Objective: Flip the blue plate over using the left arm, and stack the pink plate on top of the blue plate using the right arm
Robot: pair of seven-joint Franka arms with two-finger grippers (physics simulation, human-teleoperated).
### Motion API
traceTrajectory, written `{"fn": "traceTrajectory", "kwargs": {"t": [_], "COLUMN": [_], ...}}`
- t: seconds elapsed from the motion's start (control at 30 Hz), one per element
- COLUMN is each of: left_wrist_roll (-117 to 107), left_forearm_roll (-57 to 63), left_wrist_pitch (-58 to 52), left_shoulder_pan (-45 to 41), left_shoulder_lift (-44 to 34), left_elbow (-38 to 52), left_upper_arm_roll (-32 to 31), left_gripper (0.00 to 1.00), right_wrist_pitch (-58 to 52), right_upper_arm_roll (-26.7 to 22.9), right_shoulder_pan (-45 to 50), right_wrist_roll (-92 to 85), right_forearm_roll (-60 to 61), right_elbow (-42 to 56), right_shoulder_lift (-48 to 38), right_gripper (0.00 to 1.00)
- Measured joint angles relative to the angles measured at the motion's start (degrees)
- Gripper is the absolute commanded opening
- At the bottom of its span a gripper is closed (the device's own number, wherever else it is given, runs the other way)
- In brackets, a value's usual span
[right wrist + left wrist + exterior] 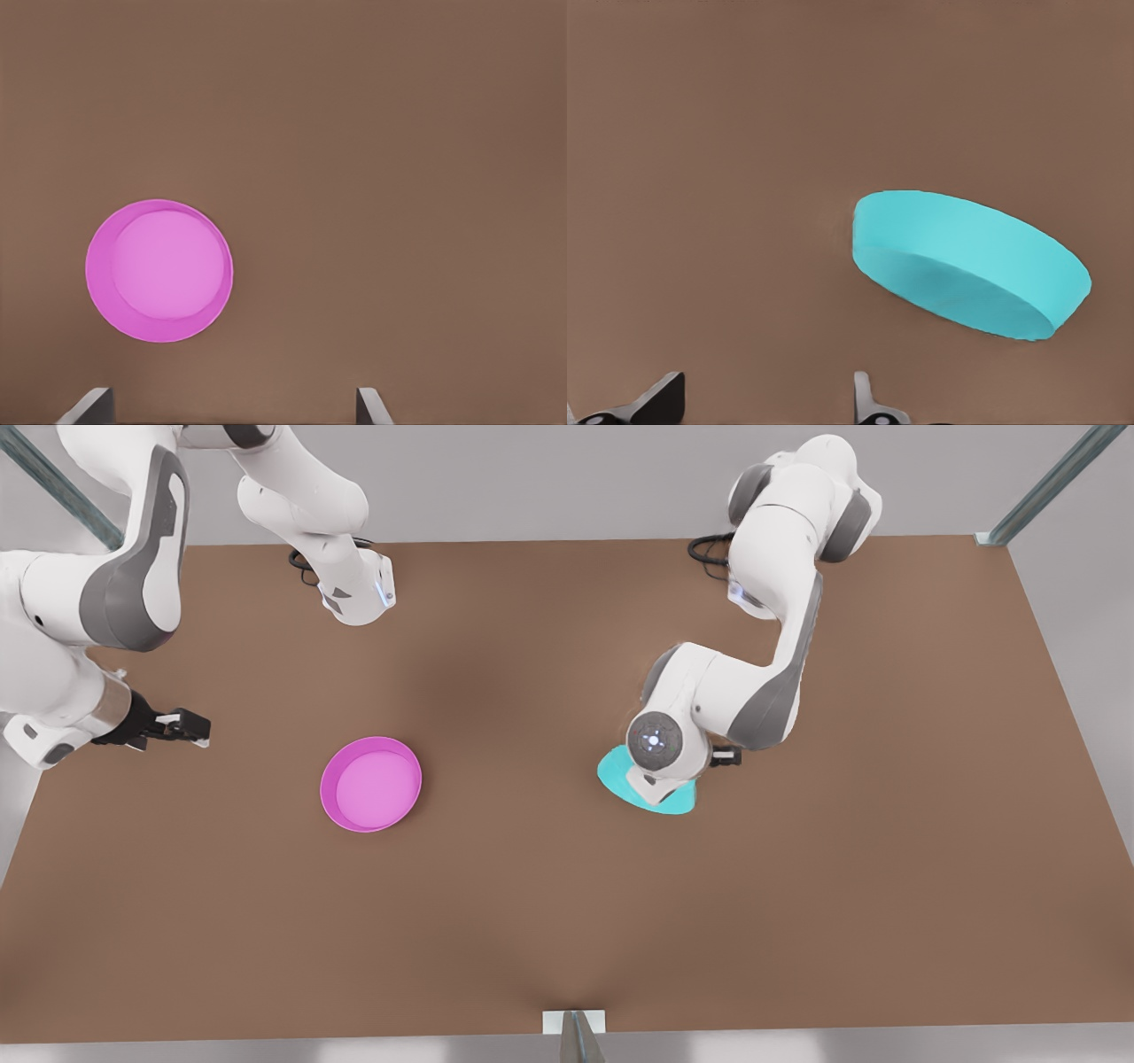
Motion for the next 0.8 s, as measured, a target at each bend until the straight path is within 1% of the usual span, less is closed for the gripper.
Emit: {"fn": "traceTrajectory", "kwargs": {"t": [0.03, 0.07, 0.1, 0.13, 0.17, 0.2, 0.23, 0.3, 0.33, 0.37, 0.4, 0.43, 0.47, 0.5, 0.57, 0.6, 0.7, 0.73, 0.77, 0.8], "left_wrist_roll": [4.20, 5.11, 7.06, 8.01, 8.05, 7.74, 7.45, 8.09, 8.14, 7.80, 7.84, 7.80, 7.63, 7.14, 6.98, 6.91, 6.91, 6.91, 6.91, 6.91], "left_forearm_roll": [-0.86, -1.59, -2.34, -3.15, -3.83, -4.36, -4.76, -5.29, -5.39, -5.41, -5.26, -4.73, -4.13, -3.64, -2.94, -2.68, -2.24, -2.15, -2.08, -2.03], "left_wrist_pitch": [0.13, 0.93, 1.53, 1.58, 1.66, 2.07, 2.04, 3.36, 4.65, 10.28, 13.42, 14.04, 13.42, 13.37, 13.36, 13.36, 13.28, 13.28, 13.28, 13.28], "left_shoulder_pan": [4.62, 8.42, 10.76, 13.83, 15.20, 16.23, 16.62, 17.14, 19.07, 22.31, 25.38, 28.95, 28.61, 28.71, 28.69, 28.68, 28.79, 28.79, 28.79, 28.78], "left_shoulder_lift": [-0.22, -1.03, -1.35, -2.08, -2.69, -3.64, -5.56, -10.25, -13.60, -18.37, -21.54, -22.58, -21.98, -21.66, -21.08, -20.67, -20.34, -20.26, -20.25, -20.12], "left_elbow": [0.40, 0.44, 0.51, 0.53, 0.60, 0.70, 0.70, -0.09, -3.25, -10.64, -15.34, -16.90, -16.40, -16.27, -16.33, -16.33, -16.34, -16.48, -16.52, -16.52], "left_upper_arm_roll": [0.06, 0.01, 0.01, 0.03, 0.08, 0.10, 0.15, -0.42, -2.88, -6.51, -10.02, -14.48, -14.70, -14.70, -14.45, -14.38, -14.26, -14.26, -14.26, -14.26], "left_gripper": [1.00, 1.00, 1.00, 1.00, 1.00, 1.00, 1.00, 1.00, 1.00, 1.00, 1.00, 1.00, 1.00, 1.00, 1.00, 1.00, 1.00, 1.00, 1.00, 1.00], "right_wrist_pitch": [0.23, 3.90, 5.70, 10.20, 11.28, 13.62, 14.30, 14.71, 14.48, 14.75, 14.85, 14.36, 14.41, 15.05, 21.79, 26.94, 33.88, 34.52, 36.06, 39.83], "right_upper_arm_roll": [0.12, 0.20, -0.10, -0.08, -0.10, -0.10, 0.01, -0.01, 0.10, 0.14, 0.18, 0.16, 0.18, 1.69, 5.18, 7.73, 9.60, 10.26, 10.29, 10.29], "right_shoulder_pan": [-0.01, 0.61, 0.87, -0.63, -2.38, -3.78, -5.40, -11.86, -14.02, -15.59, -16.88, -17.38, -17.88, -18.05, -17.93, -17.88, -16.91, -16.94, -15.84, -14.65], "right_wrist_roll": [-3.94, -5.61, -6.74, -9.45, -11.43, -12.14, -13.94, -21.12, -24.48, -26.53, -28.56, -30.22, -32.90, -34.56, -34.73, -34.65, -34.55, -34.48, -34.47, -34.43], "right_forearm_roll": [0.18, 0.19, 0.42, 2.37, 3.07, 3.17, 7.49, 10.36, 12.41, 13.52, 15.35, 16.77, 18.41, 18.61, 18.65, 18.65, 18.74, 19.08, 21.19, 21.39], "right_elbow": [-2.55, -6.85, -10.05, -15.92, -17.61, -19.59, -20.39, -20.85, -21.82, -22.08, -22.10, -22.54, -24.55, -26.82, -33.22, -35.91, -36.25, -36.30, -37.26, -39.39], "right_shoulder_lift": [-0.28, -1.63, -2.34, -4.64, -4.56, -3.00, -0.12, 3.28, 4.56, 6.49, 8.65, 11.00, 11.23, 10.88, 8.55, 7.81, 11.07, 12.81, 13.11, 13.02], "right_gripper": [1.00, 1.00, 1.00, 1.00, 1.00, 1.00, 1.00, 1.00, 1.00, 1.00, 1.00, 1.00, 1.00, 1.00, 1.00, 1.00, 1.00, 1.00, 1.00, 1.00]}}
